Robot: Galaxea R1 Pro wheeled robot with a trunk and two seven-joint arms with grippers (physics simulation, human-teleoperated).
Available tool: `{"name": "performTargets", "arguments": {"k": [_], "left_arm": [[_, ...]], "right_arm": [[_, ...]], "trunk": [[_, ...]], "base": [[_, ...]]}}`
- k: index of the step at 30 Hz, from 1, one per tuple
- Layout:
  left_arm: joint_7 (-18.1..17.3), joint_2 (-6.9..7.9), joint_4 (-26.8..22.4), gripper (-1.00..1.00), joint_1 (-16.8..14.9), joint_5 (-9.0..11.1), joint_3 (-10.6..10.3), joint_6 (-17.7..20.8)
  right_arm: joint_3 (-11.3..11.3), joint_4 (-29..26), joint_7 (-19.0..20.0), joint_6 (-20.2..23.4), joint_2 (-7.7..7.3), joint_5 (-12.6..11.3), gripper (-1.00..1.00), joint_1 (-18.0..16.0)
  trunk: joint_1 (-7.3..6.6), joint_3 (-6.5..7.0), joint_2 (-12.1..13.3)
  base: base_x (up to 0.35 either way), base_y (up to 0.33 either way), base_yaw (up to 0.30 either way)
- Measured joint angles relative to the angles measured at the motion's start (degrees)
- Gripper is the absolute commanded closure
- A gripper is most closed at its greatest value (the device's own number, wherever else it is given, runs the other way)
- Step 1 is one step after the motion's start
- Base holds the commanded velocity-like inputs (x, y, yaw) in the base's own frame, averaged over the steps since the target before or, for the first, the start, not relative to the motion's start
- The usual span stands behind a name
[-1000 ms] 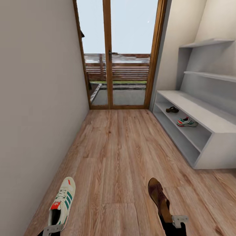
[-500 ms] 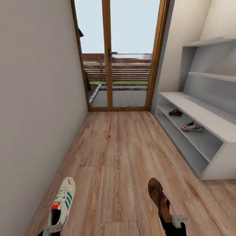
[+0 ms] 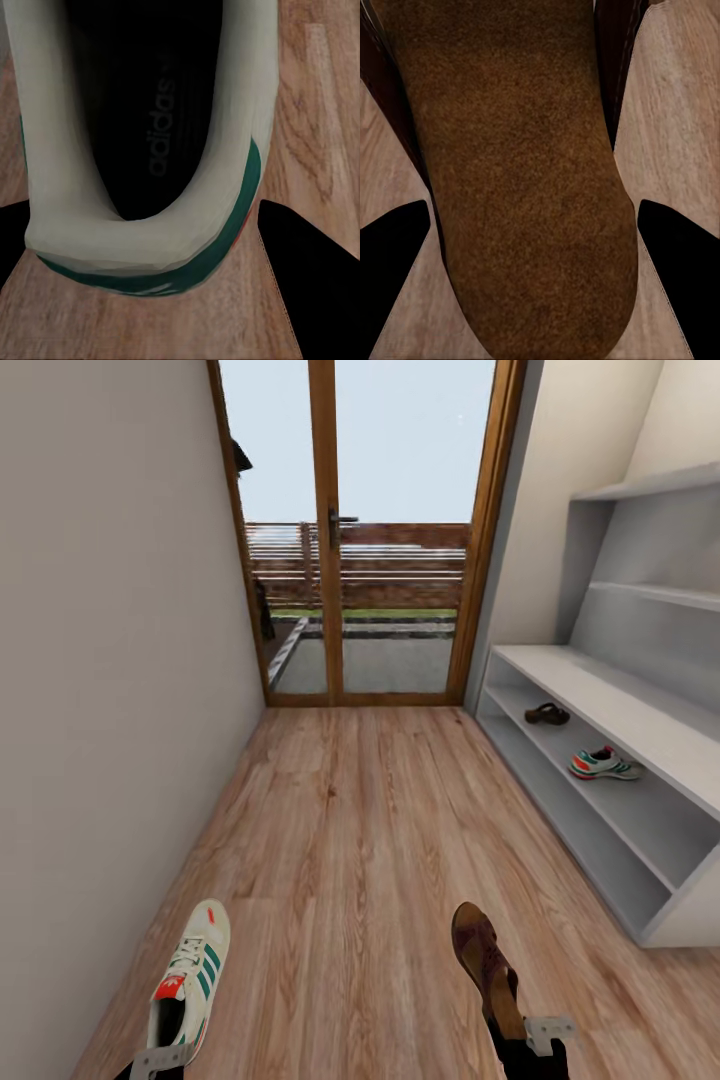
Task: Pick up the two gym shoes and the two sandals from the corridor floor and place them onto the hallstand (shoe rack) in the corridor, making sure they are on the rack and not on the floor. Arrange them so the two gym shoes are next to each other and the two sandals are next to each other.
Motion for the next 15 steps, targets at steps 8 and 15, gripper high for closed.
{"name": "performTargets", "arguments": {"k": [8, 15], "left_arm": [[0.0, 0.00, 0.0, 1.00, 0.0, 0.0, 0.0, 0.0], [0.0, 0.00, 0.0, 1.00, 0.0, 0.0, 0.0, 0.0]], "right_arm": [[0.0, 0.0, 0.0, 0.0, 0.00, 0.0, 1.00, 0.0], [0.0, 0.0, 0.0, 0.0, 0.00, 0.0, 1.00, 0.0]], "trunk": [[0.00, 0.00, 0.0], [0.00, 0.00, 0.0]], "base": [[0.337, 0.000, 0.000], [0.338, 0.000, 0.000]]}}
